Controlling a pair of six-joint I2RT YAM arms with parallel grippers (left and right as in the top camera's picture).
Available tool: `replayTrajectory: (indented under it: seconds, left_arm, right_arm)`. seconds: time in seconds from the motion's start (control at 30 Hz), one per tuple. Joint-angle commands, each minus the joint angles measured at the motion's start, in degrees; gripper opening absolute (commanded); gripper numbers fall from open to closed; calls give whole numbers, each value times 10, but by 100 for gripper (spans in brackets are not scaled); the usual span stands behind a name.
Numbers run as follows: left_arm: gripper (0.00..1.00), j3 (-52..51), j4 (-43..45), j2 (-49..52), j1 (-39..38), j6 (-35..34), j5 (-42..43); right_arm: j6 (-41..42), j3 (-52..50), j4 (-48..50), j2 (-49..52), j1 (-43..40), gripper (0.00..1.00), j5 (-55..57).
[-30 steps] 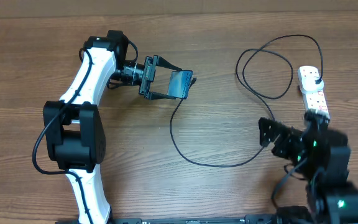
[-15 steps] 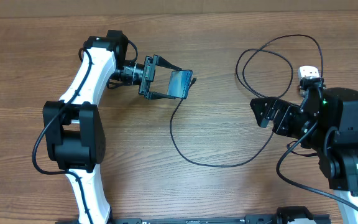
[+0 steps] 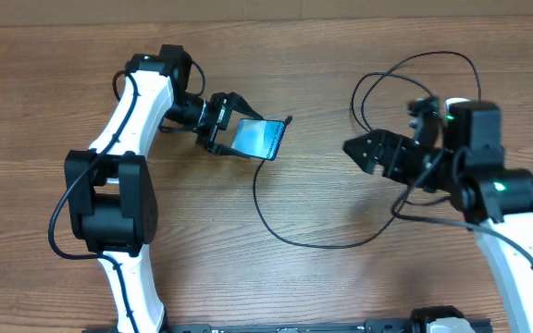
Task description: Plug charger to phone and switch on socket
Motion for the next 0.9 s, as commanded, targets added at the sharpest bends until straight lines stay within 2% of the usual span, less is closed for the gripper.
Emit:
replayTrajectory:
  seconds: [0.0,0.37,0.47,0.87]
  left_arm:
    - [55,16,-1,-4,-13,-45,-47]
    - [54,16,3,-4,-40,-88,-47]
    - [54,16,3,-4,-44,-88,-47]
    - [55,16,7,-4,-57,-97,-72]
  right_arm:
    - [37,12,42,41,44,90,-22]
    - [151,12,159,163,142,71,-13]
    - [159,12,182,190,159,70,-13]
    - [257,12,235,243,209,47,28]
